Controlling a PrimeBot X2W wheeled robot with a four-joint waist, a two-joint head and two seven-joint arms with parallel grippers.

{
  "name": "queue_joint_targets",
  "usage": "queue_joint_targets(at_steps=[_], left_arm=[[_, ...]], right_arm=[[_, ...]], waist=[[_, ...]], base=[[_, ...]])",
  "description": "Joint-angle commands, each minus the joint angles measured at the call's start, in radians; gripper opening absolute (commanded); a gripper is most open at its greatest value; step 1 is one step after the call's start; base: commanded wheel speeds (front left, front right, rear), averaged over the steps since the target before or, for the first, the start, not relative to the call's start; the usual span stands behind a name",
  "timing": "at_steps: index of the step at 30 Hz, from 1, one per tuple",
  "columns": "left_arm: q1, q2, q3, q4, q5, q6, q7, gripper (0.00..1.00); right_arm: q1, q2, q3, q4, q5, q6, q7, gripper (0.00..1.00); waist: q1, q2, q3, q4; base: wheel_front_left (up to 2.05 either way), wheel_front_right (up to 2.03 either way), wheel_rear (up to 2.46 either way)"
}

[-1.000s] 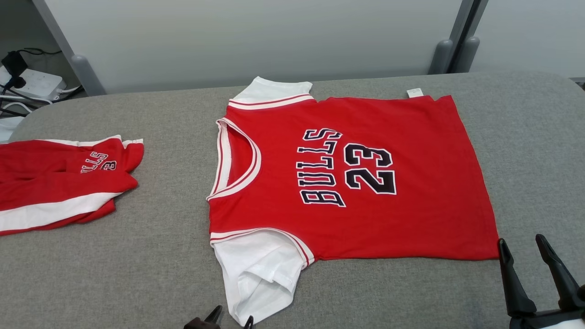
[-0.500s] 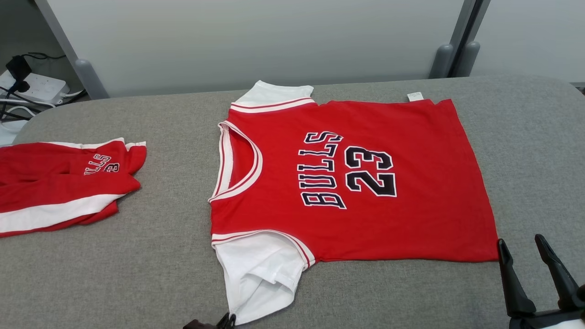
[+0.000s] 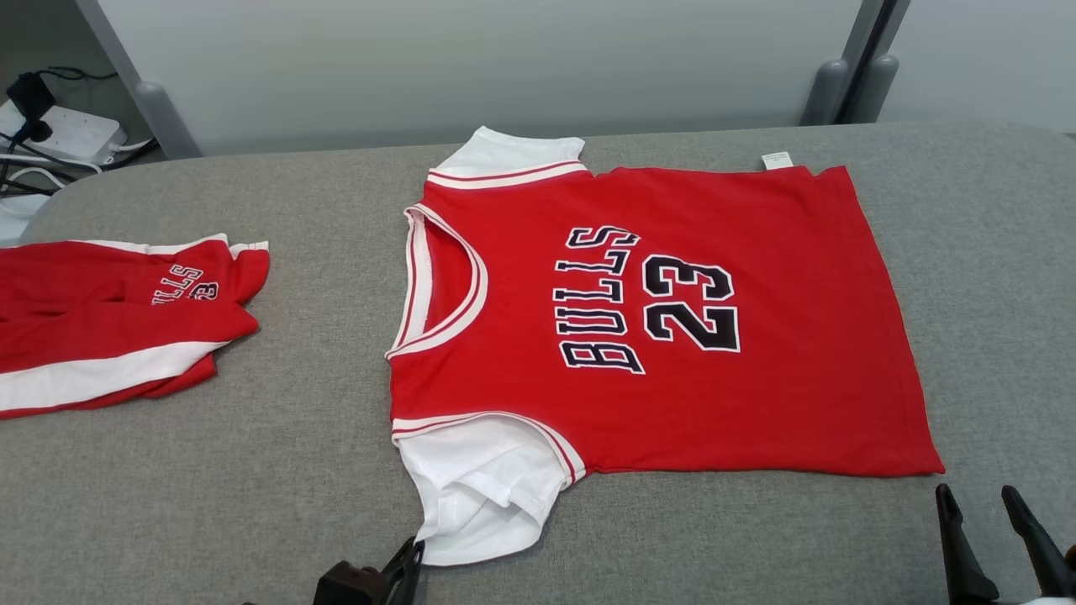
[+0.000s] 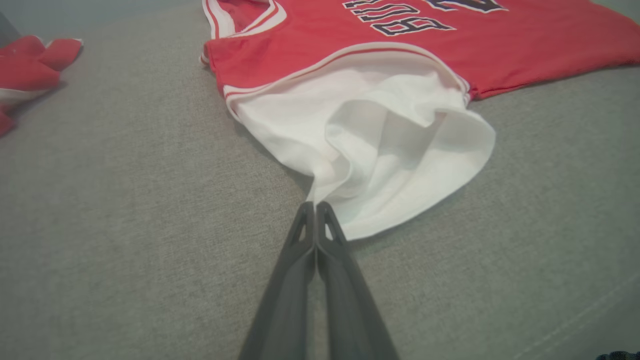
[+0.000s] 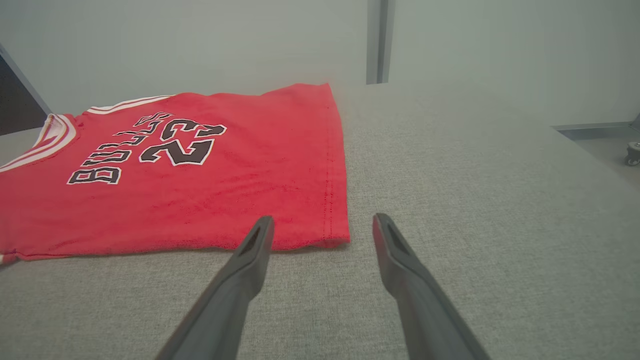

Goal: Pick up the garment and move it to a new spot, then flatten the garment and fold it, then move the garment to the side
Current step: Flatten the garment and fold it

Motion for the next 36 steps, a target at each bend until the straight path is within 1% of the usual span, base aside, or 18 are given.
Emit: queue_joint_targets(at_steps=[1,6,7,10,21,23,24,25,27,28,30,32,36], left_arm=[[-0.017,0.005,0.032,-0.034,-0.004,0.011,-0.002,0.0],[-0.011,0.019,0.03,-0.102,-0.004,0.015,0.02,0.0],[-0.013,0.023,0.027,-0.12,-0.005,0.015,0.026,0.0],[-0.014,0.025,0.022,-0.143,-0.005,0.015,0.033,0.0],[-0.014,0.031,0.007,-0.171,-0.01,0.018,0.039,0.0],[-0.013,0.033,0.005,-0.174,-0.011,0.018,0.039,0.0],[-0.014,0.034,0.004,-0.176,-0.011,0.019,0.038,0.0],[-0.014,0.034,0.003,-0.178,-0.011,0.019,0.037,0.0],[-0.015,0.036,0.002,-0.18,-0.012,0.021,0.037,0.0],[-0.014,0.037,0.0,-0.181,-0.012,0.021,0.037,0.0],[-0.014,0.039,-0.002,-0.183,-0.013,0.021,0.038,0.0],[-0.014,0.042,-0.004,-0.184,-0.013,0.022,0.04,0.0],[-0.016,0.046,-0.007,-0.19,-0.012,0.023,0.04,0.0]], right_arm=[[-0.049,-0.031,0.013,-0.009,0.011,0.0,-0.013,1.0],[-0.127,-0.039,-0.001,0.092,0.035,0.0,-0.013,1.0],[-0.152,-0.039,-0.007,0.133,0.049,0.0,-0.013,1.0],[-0.183,-0.045,-0.001,0.19,0.07,0.0,-0.013,1.0],[-0.255,-0.078,0.083,0.358,0.152,0.0,-0.013,1.0],[-0.26,-0.08,0.092,0.382,0.166,0.0,-0.013,0.88],[-0.263,-0.082,0.096,0.387,0.169,0.0,-0.013,0.87],[-0.265,-0.084,0.099,0.391,0.172,0.0,-0.013,0.83],[-0.268,-0.084,0.108,0.398,0.177,0.0,-0.013,0.71],[-0.269,-0.085,0.114,0.4,0.179,0.0,-0.013,0.52],[-0.271,-0.087,0.123,0.405,0.183,0.0,-0.013,0.34],[-0.272,-0.09,0.132,0.412,0.185,0.0,-0.013,0.0],[-0.271,-0.095,0.136,0.413,0.186,0.0,-0.013,0.0]], waist=[[0.0,-0.0001,0.006,0.003],[0.0,-0.0001,0.032,0.016],[0.0,-0.0001,0.042,0.023],[0.0,-0.0001,0.052,0.033],[0.0,-0.0001,0.059,0.059],[0.0,-0.0001,0.058,0.06],[0.0,-0.0001,0.058,0.06],[0.0,-0.0001,0.057,0.06],[0.0,-0.0001,0.056,0.058],[0.0,-0.0001,0.055,0.056],[0.0,-0.0001,0.052,0.053],[0.0,-0.0001,0.049,0.05],[0.0,-0.0001,0.046,0.048]], base=[[0.0,0.0,0.0],[0.0,0.0,0.0],[0.0,0.0,0.0],[0.0,0.0,0.0],[0.0,0.0,0.0],[0.0,0.0,0.0],[0.0,0.0,0.0],[0.0,0.0,0.0],[0.0,0.0,0.0],[0.0,0.0,0.0],[0.0,0.0,0.0],[0.0,0.0,0.0],[0.0,0.0,0.0]])
